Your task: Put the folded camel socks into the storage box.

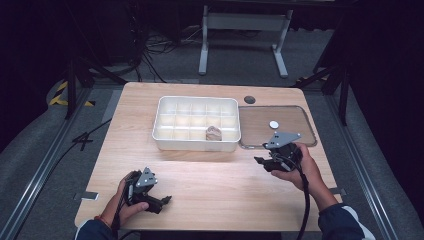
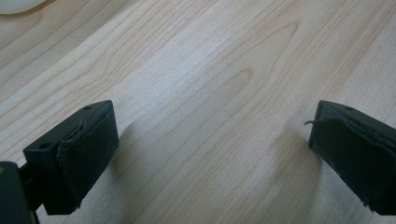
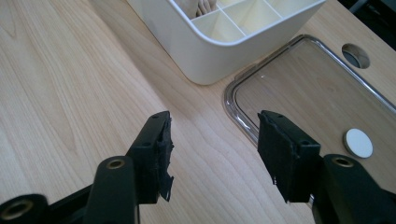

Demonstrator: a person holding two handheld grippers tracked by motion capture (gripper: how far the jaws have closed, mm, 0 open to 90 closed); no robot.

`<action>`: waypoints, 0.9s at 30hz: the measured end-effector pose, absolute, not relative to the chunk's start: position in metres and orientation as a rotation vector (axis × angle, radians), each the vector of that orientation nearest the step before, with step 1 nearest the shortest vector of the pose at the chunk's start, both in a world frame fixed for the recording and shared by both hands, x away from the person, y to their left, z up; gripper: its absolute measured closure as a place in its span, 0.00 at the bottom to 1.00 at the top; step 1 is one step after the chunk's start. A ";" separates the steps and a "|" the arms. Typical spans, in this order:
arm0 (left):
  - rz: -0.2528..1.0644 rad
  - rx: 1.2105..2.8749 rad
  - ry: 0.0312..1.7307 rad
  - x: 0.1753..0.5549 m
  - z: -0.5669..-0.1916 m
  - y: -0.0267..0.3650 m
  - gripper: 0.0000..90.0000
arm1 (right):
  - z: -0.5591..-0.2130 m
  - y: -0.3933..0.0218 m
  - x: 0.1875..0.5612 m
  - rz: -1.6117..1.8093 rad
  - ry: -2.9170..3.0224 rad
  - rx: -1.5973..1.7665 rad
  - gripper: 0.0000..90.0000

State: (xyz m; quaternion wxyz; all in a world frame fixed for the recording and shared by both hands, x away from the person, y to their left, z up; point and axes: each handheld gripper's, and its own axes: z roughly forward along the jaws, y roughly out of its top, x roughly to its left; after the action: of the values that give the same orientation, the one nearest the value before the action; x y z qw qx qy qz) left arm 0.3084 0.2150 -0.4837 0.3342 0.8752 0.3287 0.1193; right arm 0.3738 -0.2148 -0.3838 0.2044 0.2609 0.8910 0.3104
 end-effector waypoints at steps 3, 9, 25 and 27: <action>0.311 2.285 0.858 0.308 -0.484 0.215 0.02 | -0.387 -0.218 0.372 0.845 2.491 0.729 0.50; 0.312 2.285 0.858 0.308 -0.484 0.215 0.02 | -0.393 -0.223 0.367 0.815 2.500 0.729 0.48; 0.311 2.284 0.858 0.308 -0.484 0.215 0.02 | -0.423 -0.241 0.353 0.806 2.489 0.779 0.46; 0.311 2.285 0.858 0.308 -0.484 0.215 0.02 | -0.428 -0.243 0.350 0.805 2.491 0.789 0.46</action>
State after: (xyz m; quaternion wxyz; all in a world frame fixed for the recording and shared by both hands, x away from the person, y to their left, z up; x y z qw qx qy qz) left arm 0.3084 0.2150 -0.4837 0.3341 0.8752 0.3288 0.1193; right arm 0.3495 -0.2432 -0.4277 0.2024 0.2826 0.8922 0.2884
